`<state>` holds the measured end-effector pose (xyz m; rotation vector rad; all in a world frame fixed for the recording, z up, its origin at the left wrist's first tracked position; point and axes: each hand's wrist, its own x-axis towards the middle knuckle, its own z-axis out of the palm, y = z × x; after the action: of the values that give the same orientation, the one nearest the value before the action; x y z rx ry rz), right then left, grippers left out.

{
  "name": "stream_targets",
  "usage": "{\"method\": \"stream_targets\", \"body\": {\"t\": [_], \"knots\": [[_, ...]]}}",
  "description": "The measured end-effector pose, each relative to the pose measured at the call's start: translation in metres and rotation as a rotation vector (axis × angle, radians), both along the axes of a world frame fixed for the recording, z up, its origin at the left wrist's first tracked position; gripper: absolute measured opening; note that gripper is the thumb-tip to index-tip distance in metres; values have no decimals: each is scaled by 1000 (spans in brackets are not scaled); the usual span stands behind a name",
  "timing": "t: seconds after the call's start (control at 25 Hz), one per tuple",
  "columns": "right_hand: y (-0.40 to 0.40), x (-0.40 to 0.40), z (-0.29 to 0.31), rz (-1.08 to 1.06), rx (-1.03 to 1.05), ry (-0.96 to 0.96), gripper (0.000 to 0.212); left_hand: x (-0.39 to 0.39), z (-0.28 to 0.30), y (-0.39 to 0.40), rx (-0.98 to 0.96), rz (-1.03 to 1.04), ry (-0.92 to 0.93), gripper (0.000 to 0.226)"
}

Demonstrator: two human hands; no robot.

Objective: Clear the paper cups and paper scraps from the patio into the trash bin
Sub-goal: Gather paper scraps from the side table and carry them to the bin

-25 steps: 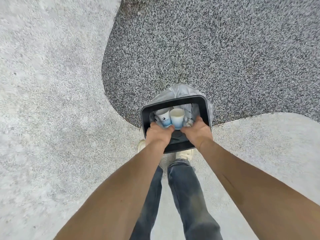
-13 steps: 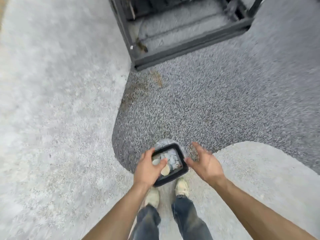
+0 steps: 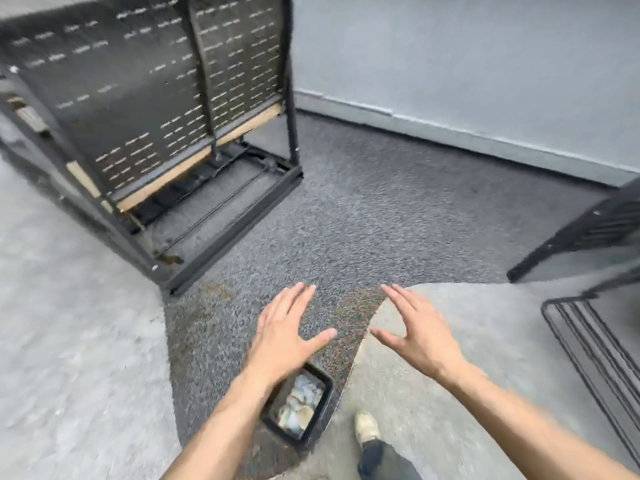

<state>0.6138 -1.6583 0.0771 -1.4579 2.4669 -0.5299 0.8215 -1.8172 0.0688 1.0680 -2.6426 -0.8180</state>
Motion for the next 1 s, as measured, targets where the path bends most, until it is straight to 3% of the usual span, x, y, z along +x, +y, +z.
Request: {"method": "stream_targets", "body": {"t": [0.16, 0.4, 0.68, 1.0], "knots": [[96, 6, 22, -247, -34, 78, 81, -43, 34, 38, -163, -262, 69, 92], [264, 26, 42, -687, -59, 141, 81, -133, 59, 165, -225, -740, 142, 91], [486, 83, 62, -1147, 0, 270, 79, -201, 73, 389, -281, -1240, 205, 88], [735, 171, 80, -1584, 94, 297, 78, -222, 85, 679, -251, -1605, 290, 84]]}}
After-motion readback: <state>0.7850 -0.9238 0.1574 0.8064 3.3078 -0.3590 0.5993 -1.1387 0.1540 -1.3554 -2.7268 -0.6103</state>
